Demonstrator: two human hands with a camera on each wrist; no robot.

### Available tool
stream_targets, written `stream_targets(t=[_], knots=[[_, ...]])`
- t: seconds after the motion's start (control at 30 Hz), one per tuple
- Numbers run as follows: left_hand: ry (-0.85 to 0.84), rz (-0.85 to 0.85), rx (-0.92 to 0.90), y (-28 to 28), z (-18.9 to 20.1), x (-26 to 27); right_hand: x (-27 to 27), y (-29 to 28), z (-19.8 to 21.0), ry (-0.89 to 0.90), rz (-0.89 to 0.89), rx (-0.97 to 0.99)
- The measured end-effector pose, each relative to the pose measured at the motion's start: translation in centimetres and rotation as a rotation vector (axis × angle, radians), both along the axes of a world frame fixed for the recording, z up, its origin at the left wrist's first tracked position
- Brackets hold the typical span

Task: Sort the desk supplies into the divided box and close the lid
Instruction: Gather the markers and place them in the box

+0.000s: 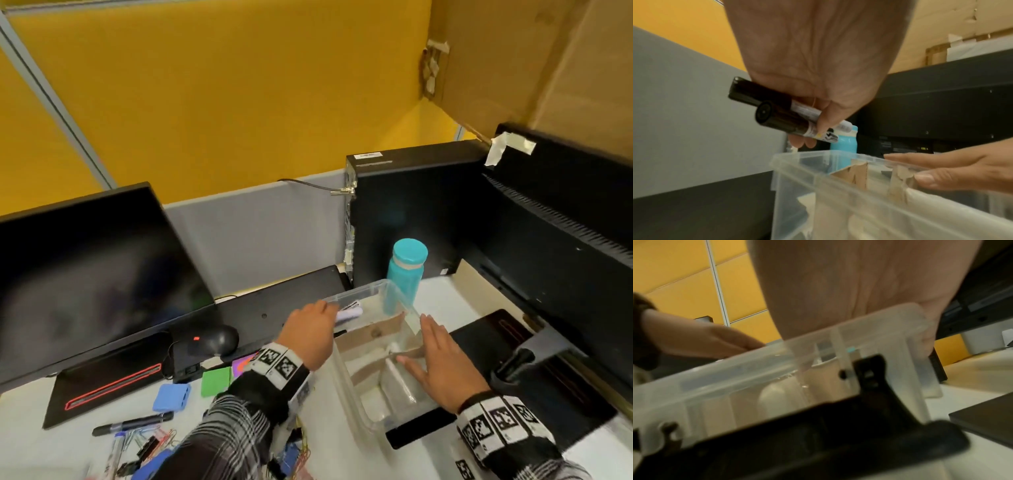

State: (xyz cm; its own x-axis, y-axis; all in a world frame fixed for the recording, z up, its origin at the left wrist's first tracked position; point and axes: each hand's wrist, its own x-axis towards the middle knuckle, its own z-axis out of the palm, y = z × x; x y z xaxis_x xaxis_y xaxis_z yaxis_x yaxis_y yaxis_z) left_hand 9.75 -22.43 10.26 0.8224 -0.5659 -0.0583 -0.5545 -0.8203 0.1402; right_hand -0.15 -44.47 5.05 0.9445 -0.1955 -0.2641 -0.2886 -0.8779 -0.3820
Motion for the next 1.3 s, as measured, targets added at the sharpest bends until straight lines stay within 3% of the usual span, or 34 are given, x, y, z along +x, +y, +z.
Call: stream_targets(t=[0.17, 0.4, 0.6, 0.8, 0.93, 1.03, 1.13, 1.3], knots=[[0.082, -0.116, 0.256, -6.2, -0.2, 3.5, -0.2, 0.1, -0.3, -0.029, -0.007, -0.052], [0.232, -0.133, 0.099, -8.4, -0.4, 5.8, -0.2, 0.1, -0.5, -0.042, -0.014, -0.076], [0.126, -0.042, -0.21, 0.7, 0.7, 4.3, -0.2, 0.1, -0.8, -0.031, -0.002, -0.069], [0.1, 0.178, -0.115, 12.2, -2.8, 1.0, -0.5, 0.5, 0.4, -0.046, -0.05, -0.075], [0.164, 0.265, -0.042, 16.9, -6.3, -1.9, -1.1, 5.2, 3.3, -0.468, 0.044, -0.027], [0.205, 0.269, 0.055, 18.2, -8.1, -3.2, -0.7, 11.3, 4.1, -0.626, 0.29, 0.043], [0.201, 0.213, 0.118, 18.3, -9.1, -3.8, 0.7, 17.0, 1.8, -0.495, 0.46, 0.055], [0.2, 0.148, 0.237, 17.6, -10.4, -4.4, 4.3, 21.2, -4.6, -0.091, 0.526, -0.101]])
